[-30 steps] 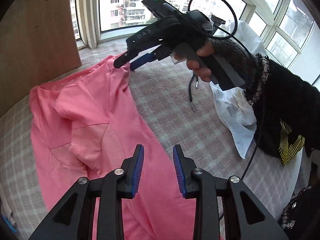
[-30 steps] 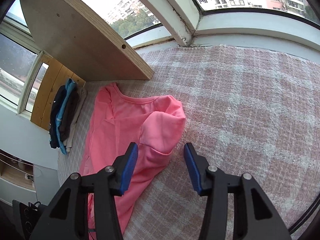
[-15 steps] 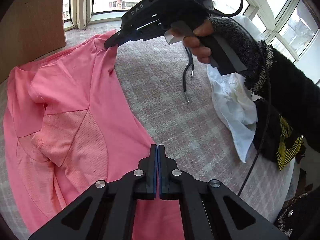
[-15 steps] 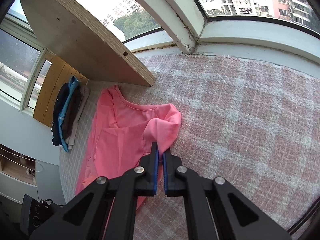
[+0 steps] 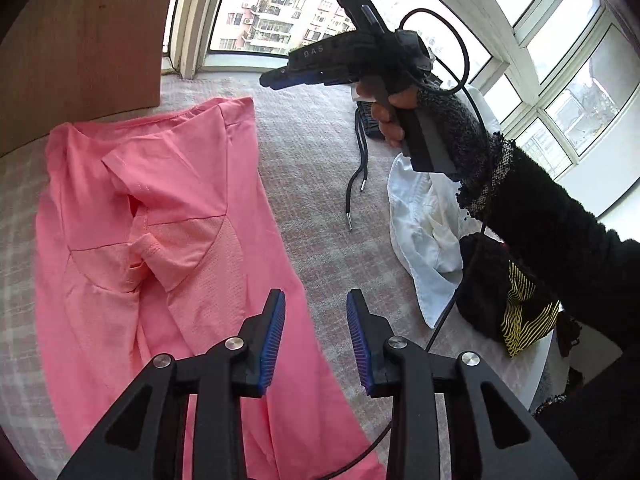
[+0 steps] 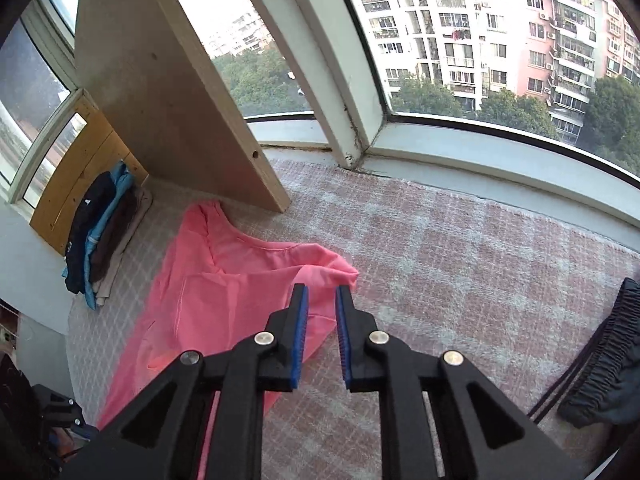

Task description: Fold clothes

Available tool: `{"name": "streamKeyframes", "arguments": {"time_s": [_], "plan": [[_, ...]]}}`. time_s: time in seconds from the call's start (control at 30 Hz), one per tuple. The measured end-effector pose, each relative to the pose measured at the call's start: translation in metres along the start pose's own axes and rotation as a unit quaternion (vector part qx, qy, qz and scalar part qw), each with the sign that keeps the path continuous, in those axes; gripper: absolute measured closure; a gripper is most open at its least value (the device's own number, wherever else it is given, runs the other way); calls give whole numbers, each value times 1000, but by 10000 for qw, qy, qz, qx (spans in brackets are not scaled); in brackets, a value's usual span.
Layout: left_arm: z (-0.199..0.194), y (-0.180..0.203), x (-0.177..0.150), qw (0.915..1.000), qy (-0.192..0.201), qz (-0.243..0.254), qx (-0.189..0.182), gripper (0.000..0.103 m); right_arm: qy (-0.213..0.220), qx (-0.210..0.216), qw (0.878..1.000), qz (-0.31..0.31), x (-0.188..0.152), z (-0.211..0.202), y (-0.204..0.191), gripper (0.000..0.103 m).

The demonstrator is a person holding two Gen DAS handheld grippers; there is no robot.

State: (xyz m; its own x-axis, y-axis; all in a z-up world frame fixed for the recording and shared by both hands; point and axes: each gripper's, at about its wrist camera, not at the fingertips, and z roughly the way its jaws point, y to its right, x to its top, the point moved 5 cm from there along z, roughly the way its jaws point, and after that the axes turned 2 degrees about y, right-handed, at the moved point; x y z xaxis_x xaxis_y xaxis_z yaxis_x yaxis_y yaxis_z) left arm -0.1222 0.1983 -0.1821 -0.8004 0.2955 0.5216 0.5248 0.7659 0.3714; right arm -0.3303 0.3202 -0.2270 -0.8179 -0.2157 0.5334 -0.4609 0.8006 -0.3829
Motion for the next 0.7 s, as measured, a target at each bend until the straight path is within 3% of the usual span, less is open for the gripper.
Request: {"name": "streamKeyframes", "arguments": {"time_s": [0.07, 0.2, 0.27, 0.33, 0.4, 0.53, 0.7], "plan": [[-27, -5, -15, 9999, 62, -6, 132, 70, -303, 78, 9983, -489, -21, 8, -30, 89], [-43, -3, -69, 9992, -257, -242, 170, 70, -878, -89, 9895, -1145, -47, 43, -64, 89], [-40, 9, -101, 9979, -473, -453, -1, 70, -995, -286, 9882, -1129, -50, 58, -59, 92], [-37, 27, -133, 9955, -644, -645, -248, 70, -812, -675, 9895, -988, -38, 55, -49, 94], [-41, 42, -161, 9947, -729, -711, -156, 70, -678, -911, 9913, -669, -30, 40, -42, 89], [-64, 67, -209, 9944, -688, -750, 296, 68, -513, -351, 9969, -475, -40, -5, -66, 87], [-84, 84, -261, 9880, -462, -1375, 527, 67, -795, 172, 9919, -980, -102, -45, -123, 86]]}}
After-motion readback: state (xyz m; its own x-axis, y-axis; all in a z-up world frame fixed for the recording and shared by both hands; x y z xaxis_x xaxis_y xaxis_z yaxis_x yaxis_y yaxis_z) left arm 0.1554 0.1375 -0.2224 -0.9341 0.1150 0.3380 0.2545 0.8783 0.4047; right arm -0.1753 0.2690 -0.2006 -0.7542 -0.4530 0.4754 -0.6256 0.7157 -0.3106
